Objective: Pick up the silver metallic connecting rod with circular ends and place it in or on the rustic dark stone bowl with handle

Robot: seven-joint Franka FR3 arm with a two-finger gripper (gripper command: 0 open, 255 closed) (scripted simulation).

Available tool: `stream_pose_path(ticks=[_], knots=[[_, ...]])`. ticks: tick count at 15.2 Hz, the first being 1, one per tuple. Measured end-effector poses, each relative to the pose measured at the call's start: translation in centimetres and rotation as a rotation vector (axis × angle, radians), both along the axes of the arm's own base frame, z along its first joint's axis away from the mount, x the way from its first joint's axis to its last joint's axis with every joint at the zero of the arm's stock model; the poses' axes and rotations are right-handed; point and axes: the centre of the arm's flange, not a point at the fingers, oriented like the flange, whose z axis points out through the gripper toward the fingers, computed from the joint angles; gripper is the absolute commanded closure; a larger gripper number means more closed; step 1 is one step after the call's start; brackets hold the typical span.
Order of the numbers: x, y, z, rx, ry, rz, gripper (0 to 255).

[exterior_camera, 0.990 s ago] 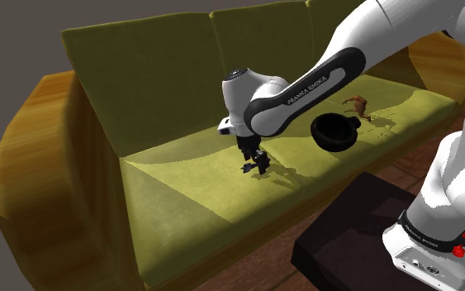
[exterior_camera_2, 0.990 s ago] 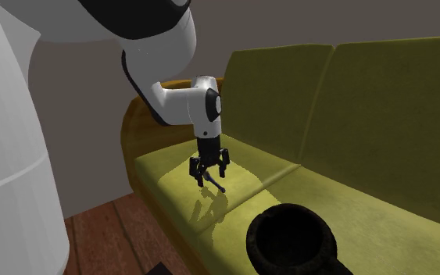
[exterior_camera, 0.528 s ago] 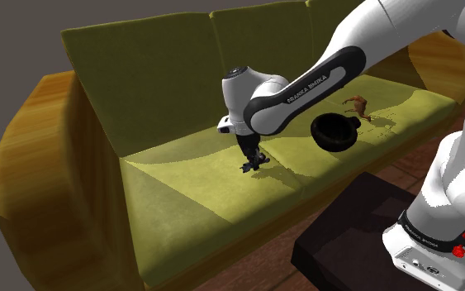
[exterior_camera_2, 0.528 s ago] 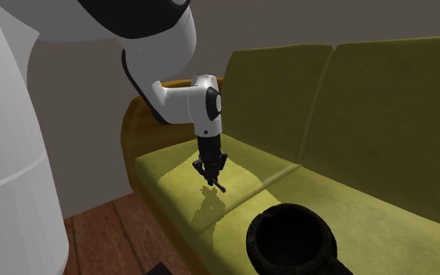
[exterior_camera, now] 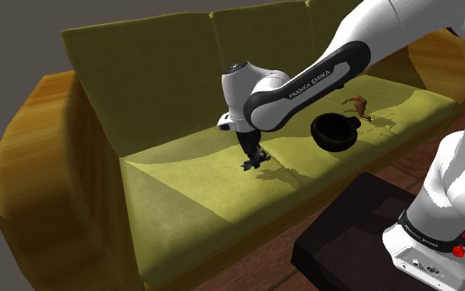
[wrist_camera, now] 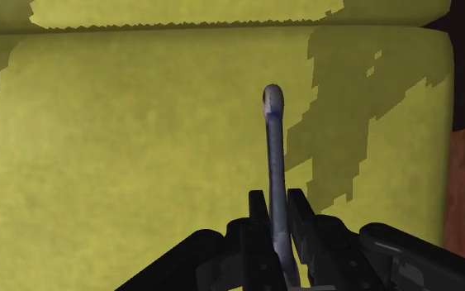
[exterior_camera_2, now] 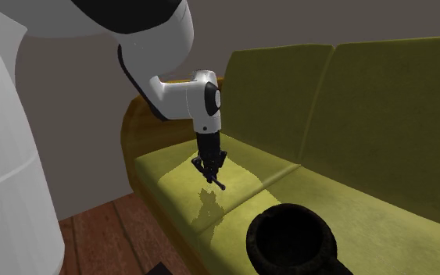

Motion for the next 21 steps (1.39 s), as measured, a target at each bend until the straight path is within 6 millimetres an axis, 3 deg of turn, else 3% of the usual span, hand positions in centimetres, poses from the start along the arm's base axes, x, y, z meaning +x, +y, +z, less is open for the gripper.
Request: stream_pose_path(ticks=[21], knots=[[0.1,-0.1,11.0,0.000,0.000,0.000,255]])
